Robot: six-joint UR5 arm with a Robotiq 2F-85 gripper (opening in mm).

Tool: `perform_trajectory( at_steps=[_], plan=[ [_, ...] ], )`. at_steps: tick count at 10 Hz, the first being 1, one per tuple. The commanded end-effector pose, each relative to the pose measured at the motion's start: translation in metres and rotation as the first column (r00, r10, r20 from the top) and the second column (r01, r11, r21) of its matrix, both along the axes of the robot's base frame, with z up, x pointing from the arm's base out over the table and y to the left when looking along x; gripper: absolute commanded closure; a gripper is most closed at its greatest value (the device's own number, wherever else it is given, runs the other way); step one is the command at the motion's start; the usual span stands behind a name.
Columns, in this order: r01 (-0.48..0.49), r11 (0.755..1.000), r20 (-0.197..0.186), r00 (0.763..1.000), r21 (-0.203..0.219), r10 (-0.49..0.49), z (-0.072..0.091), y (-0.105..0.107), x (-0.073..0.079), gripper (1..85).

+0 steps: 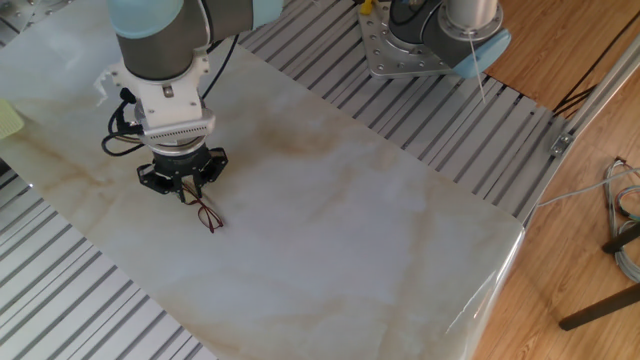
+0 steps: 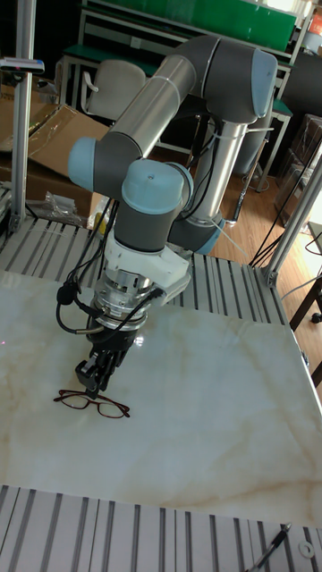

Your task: Unfold the leg of the glasses (with one hand)

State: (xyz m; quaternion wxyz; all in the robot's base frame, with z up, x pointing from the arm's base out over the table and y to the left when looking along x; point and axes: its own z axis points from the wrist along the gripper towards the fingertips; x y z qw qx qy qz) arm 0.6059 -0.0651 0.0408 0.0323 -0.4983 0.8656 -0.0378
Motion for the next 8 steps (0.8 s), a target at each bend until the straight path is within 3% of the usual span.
perform_trajectory(
  at_steps=[1,4,8],
  plan=[
    [-0.004,0.999,-0.012,1.0,0.052,0.004,-0.001,0.012,-0.004,56.7],
    [-0.01,0.999,0.002,1.0,0.05,0.01,-0.012,0.019,0.0,56.7],
    [-0.02,0.998,0.009,1.0,0.054,0.019,-0.011,0.017,0.003,59.0]
  ],
)
